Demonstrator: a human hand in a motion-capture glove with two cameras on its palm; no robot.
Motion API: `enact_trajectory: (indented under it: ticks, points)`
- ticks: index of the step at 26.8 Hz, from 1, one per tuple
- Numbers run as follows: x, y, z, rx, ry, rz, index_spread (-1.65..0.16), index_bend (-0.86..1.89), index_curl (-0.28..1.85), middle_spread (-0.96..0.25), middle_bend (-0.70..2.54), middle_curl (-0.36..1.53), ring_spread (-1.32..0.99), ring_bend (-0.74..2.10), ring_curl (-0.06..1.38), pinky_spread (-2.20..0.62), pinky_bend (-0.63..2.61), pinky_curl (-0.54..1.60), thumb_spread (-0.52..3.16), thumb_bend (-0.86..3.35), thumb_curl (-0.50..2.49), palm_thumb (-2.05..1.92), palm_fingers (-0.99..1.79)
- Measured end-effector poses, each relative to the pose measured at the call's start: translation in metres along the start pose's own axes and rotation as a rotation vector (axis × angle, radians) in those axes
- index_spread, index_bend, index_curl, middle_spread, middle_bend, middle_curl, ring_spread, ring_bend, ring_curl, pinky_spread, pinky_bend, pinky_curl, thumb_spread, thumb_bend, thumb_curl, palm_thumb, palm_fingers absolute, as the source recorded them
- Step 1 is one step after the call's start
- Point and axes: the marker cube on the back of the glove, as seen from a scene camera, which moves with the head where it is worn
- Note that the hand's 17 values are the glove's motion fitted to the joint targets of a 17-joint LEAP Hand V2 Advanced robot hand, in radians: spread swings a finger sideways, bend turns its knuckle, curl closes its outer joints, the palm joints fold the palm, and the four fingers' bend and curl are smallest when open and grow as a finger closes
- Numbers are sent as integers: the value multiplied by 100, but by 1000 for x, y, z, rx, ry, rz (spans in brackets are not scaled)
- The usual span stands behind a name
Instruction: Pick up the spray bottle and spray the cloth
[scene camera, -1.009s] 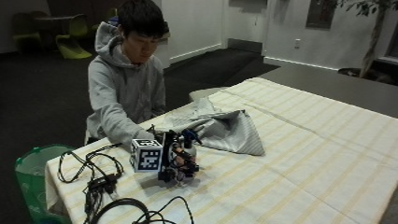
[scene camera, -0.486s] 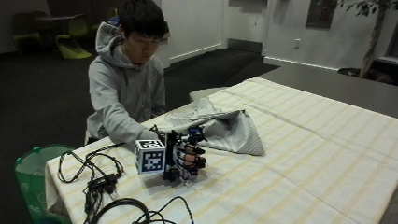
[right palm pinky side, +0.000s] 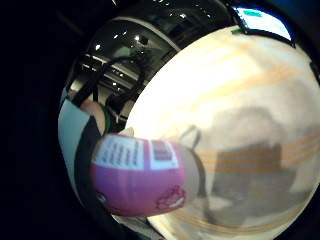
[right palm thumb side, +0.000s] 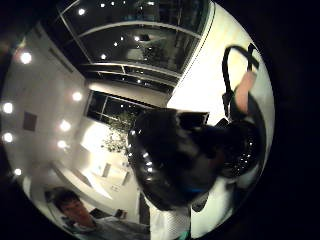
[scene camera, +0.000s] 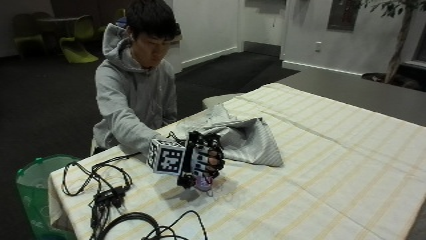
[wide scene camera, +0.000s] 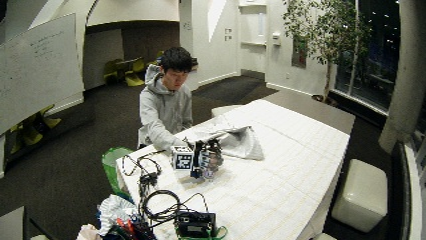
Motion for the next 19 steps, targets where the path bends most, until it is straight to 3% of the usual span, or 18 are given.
enact_trajectory:
  ticks: [8, 19]
  points:
    - [-24, -3, 11, -117, 99, -86, -14, 39, 41, -8, 42, 47, -14, 57, 39, -13, 36, 32, 42, -2, 58, 102, 136]
    - [-132, 16, 18, -506, 408, -277, -12, 44, 47, -6, 48, 50, -13, 59, 43, -17, 38, 36, 22, -3, 63, 100, 139]
